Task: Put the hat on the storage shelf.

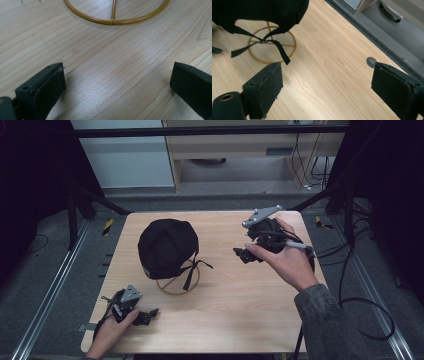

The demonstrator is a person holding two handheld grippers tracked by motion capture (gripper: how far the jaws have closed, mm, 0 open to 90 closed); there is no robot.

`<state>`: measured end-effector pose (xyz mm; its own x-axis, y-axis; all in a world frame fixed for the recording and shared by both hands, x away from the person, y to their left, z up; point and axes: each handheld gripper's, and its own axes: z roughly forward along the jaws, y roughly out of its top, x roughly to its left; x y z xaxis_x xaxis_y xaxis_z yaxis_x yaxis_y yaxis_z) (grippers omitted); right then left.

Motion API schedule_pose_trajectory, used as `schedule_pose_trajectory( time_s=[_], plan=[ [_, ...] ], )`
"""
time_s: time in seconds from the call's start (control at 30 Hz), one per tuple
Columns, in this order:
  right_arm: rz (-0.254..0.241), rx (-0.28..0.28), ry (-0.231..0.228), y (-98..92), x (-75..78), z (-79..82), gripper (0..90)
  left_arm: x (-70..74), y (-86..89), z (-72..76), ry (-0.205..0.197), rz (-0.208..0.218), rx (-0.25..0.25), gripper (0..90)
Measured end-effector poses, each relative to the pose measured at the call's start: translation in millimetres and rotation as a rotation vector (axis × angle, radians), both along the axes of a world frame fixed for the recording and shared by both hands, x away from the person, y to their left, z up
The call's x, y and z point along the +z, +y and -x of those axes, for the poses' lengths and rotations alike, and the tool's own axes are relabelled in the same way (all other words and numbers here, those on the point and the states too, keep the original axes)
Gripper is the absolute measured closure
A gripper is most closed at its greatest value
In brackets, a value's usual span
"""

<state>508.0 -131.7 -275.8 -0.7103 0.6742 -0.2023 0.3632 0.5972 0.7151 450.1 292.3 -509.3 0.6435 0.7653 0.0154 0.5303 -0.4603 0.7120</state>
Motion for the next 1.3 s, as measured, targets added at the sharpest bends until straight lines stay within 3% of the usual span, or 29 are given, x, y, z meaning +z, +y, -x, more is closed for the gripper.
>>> schedule_pose_trajectory(
  time_s=[0.47,1.1,1.3],
  plan=[
    [0.013,-0.03,0.0,-23.7,-14.2,7.4,11.8,-0.1,0.0,0.0,-0.001,0.0,0.0,0.0],
    [0.04,-0.124,0.009,-64.7,-52.6,11.0,11.0,0.0,0.1,0.1,0.002,-0.002,-0.001,0.0],
    [0.022,-0.142,0.017,-74.6,-63.1,11.0,11.0,0.0,0.1,0.1,0.002,-0.002,-0.001,0.0]
  ],
)
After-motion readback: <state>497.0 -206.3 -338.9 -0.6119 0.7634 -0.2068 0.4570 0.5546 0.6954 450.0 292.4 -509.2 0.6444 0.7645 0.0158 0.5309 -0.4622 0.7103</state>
